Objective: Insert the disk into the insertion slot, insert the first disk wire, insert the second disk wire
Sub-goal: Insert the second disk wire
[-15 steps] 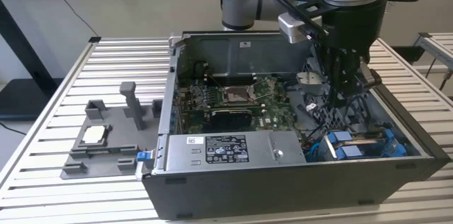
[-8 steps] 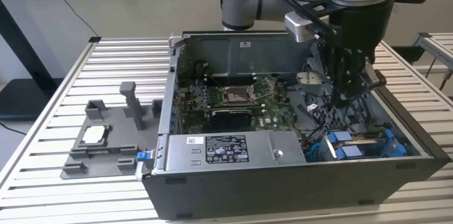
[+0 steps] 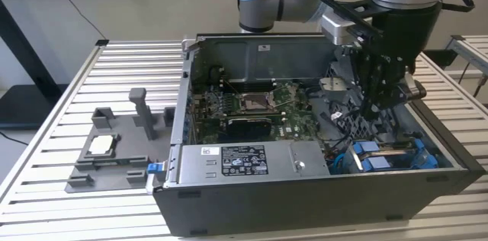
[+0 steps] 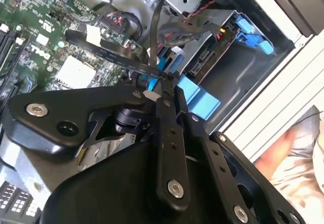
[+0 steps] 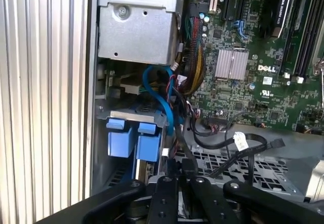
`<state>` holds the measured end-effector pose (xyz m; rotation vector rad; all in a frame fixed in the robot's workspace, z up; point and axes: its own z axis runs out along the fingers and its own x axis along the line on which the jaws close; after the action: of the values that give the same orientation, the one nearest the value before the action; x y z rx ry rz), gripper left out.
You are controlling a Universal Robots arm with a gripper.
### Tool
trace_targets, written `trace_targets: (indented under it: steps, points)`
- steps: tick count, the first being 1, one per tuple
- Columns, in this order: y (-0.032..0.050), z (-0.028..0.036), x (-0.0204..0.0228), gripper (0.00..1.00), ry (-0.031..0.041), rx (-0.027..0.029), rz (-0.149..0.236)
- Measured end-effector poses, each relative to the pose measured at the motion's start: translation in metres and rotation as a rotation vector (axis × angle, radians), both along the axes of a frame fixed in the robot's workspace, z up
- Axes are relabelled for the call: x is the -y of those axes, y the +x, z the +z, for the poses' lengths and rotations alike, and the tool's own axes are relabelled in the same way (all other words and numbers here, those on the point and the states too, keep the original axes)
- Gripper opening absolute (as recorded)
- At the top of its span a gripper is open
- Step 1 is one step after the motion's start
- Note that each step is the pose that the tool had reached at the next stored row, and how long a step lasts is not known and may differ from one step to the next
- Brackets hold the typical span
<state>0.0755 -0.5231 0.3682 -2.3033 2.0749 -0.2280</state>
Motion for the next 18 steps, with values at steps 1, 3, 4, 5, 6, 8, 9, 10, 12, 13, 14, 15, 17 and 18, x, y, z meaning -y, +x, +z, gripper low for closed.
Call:
trace_targets:
  steps: [1, 3, 4, 5, 6, 8, 9, 10, 12, 13, 14, 15, 17, 18]
  points:
    - [0.0017, -0.0002, 0.0013, 0.16, 0.0014, -0.0064, 0.000]
    - [0.0049, -0.0004, 0.0041, 0.16, 0.0059, -0.0164, 0.000]
    - [0.0064, -0.0005, 0.0055, 0.16, 0.0083, -0.0210, 0.000]
    - [0.0077, -0.0006, 0.0068, 0.16, 0.0106, -0.0251, 0.000]
    - [0.0090, -0.0007, 0.0082, 0.16, 0.0130, -0.0292, 0.000]
    - [0.0113, -0.0008, 0.0110, 0.16, 0.0168, -0.0374, 0.000]
    - [0.0125, -0.0009, 0.0125, 0.16, 0.0179, -0.0412, 0.000]
    - [0.0136, -0.0008, 0.0139, 0.16, 0.0188, -0.0445, 0.000]
    - [0.0157, -0.0009, 0.0168, 0.16, 0.0203, -0.0503, 0.000]
    - [0.0167, -0.0009, 0.0183, 0.16, 0.0209, -0.0530, 0.000]
    - [0.0177, -0.0009, 0.0197, 0.16, 0.0213, -0.0558, 0.000]
    - [0.0188, -0.0009, 0.0212, 0.16, 0.0219, -0.0587, 0.000]
    - [0.0210, -0.0010, 0.0244, 0.16, 0.0230, -0.0655, 0.000]
    - [0.0221, -0.0009, 0.0258, 0.16, 0.0236, -0.0689, 0.000]
